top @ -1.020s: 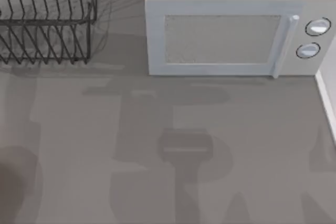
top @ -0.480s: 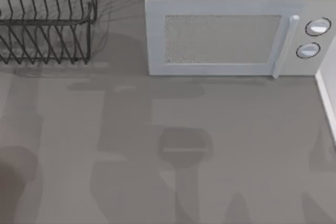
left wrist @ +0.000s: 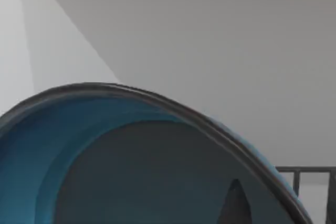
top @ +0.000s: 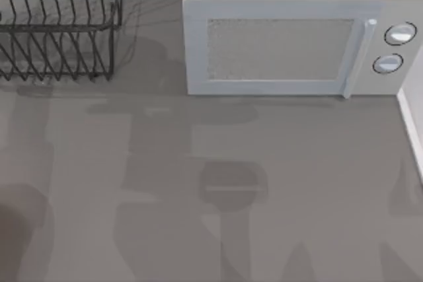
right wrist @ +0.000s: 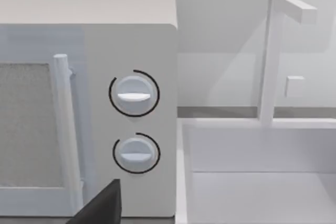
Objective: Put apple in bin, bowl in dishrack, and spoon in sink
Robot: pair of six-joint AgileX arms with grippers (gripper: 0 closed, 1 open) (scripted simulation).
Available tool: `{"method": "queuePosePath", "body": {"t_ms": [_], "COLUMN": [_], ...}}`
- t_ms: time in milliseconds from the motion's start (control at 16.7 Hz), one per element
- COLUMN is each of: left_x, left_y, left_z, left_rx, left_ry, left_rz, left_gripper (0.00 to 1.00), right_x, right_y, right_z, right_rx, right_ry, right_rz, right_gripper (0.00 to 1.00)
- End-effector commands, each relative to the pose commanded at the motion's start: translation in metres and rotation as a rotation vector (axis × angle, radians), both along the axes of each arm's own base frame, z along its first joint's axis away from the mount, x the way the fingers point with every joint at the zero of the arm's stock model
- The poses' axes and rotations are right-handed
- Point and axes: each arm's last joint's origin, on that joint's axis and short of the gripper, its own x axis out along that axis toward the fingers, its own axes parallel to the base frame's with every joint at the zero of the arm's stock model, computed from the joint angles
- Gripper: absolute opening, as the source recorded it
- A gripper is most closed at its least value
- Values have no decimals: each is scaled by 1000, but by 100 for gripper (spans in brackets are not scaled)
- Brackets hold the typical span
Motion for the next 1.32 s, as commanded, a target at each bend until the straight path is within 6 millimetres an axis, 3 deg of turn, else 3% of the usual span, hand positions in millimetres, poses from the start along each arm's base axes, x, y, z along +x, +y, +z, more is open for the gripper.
{"method": "queuePosePath", "body": {"t_ms": [300,360,960,1140,1320], "left_x": [0,0,-2,-18,-50], "left_y": [0,0,0,-3,-7], "left_z": [0,0,1,6,20], "left_rx": [0,0,0,-2,0], "left_ry": [0,0,4,27,41], "left_rz": [0,0,2,0,1], "left_gripper": [98,100,100,100,100], "right_x": [0,0,0,0,0], "right_y": [0,0,0,0,0], "right_z": [0,0,0,0,0], "right_rx": [0,0,0,0,0], "right_ry": [0,0,0,0,0], "right_rz": [0,0,0,0,0], "right_gripper": [100,100,100,100,100]}}
